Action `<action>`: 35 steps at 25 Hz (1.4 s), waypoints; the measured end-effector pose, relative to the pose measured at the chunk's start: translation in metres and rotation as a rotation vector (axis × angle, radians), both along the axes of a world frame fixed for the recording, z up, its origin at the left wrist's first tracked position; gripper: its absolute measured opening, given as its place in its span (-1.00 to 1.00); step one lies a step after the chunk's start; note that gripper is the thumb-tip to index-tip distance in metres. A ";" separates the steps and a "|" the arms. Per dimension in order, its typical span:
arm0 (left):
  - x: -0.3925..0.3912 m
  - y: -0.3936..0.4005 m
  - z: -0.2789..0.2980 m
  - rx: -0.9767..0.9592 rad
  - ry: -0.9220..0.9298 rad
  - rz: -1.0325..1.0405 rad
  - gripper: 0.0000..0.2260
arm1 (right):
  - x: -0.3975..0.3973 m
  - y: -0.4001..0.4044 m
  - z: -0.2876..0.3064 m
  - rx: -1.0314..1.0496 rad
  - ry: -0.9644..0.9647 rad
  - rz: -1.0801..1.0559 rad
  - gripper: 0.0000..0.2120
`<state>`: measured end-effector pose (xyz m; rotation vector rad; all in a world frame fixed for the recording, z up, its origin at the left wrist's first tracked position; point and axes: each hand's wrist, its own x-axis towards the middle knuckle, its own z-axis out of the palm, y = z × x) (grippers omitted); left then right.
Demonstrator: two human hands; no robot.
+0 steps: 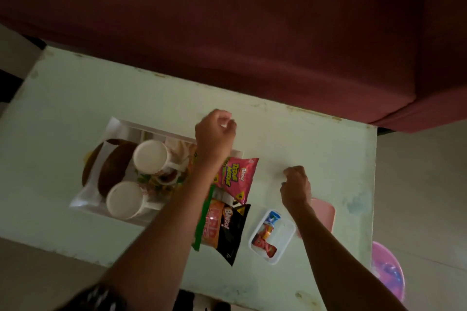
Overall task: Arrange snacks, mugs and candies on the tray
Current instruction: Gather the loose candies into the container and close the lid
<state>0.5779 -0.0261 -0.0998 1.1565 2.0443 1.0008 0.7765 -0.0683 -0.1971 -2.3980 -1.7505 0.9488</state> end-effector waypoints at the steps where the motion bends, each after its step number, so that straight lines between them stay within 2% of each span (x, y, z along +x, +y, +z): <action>1: -0.013 0.023 -0.008 -0.070 0.038 -0.012 -0.84 | 0.000 -0.003 -0.001 -0.006 -0.003 0.006 -0.67; 3: -0.033 0.059 -0.025 -0.226 0.134 -0.102 -0.78 | 0.000 -0.004 -0.004 -0.020 0.005 -0.028 -0.65; 6: -0.042 0.079 -0.055 -0.383 0.338 -0.399 -0.71 | 0.000 -0.004 -0.007 -0.004 -0.034 -0.023 -0.58; 10: -0.040 0.082 -0.079 -0.434 0.498 -0.630 -0.79 | -0.005 -0.008 -0.011 0.017 -0.080 -0.031 -0.56; 13: -0.039 0.079 -0.084 -0.412 0.566 -0.684 -0.85 | -0.008 -0.009 -0.013 0.021 -0.104 -0.026 -0.57; 15: -0.038 0.080 -0.082 -0.405 0.528 -0.629 -0.83 | -0.008 -0.008 -0.011 0.026 -0.098 -0.023 -0.56; 18: -0.030 0.086 -0.065 -0.366 0.344 -0.327 -0.79 | -0.002 -0.007 -0.007 0.000 -0.085 0.053 -0.53; 22: 0.009 0.057 -0.016 -0.089 0.037 -0.051 -0.84 | 0.013 0.002 0.004 -0.014 0.024 0.128 -0.60; 24: 0.032 0.012 0.001 -0.029 -0.135 -0.073 -0.88 | 0.017 0.006 0.015 0.026 0.109 -0.015 -0.64; 25: 0.045 -0.014 0.005 -0.043 -0.151 -0.147 -0.87 | 0.020 0.003 0.022 0.062 0.159 -0.142 -0.67; 27: 0.067 -0.066 0.005 -0.125 -0.085 -0.300 -0.81 | 0.025 -0.013 0.036 0.128 0.244 -0.363 -0.76; 30: 0.096 -0.124 -0.011 -0.300 0.000 -0.419 -0.84 | 0.027 -0.060 0.052 0.240 0.328 -0.514 -0.86; 33: 0.115 -0.155 -0.029 -0.458 0.082 -0.479 -0.78 | 0.025 -0.105 0.058 0.174 0.394 -0.695 -0.85; 35: 0.122 -0.166 -0.035 -0.493 0.167 -0.520 -0.77 | 0.023 -0.127 0.055 0.123 0.387 -0.767 -0.88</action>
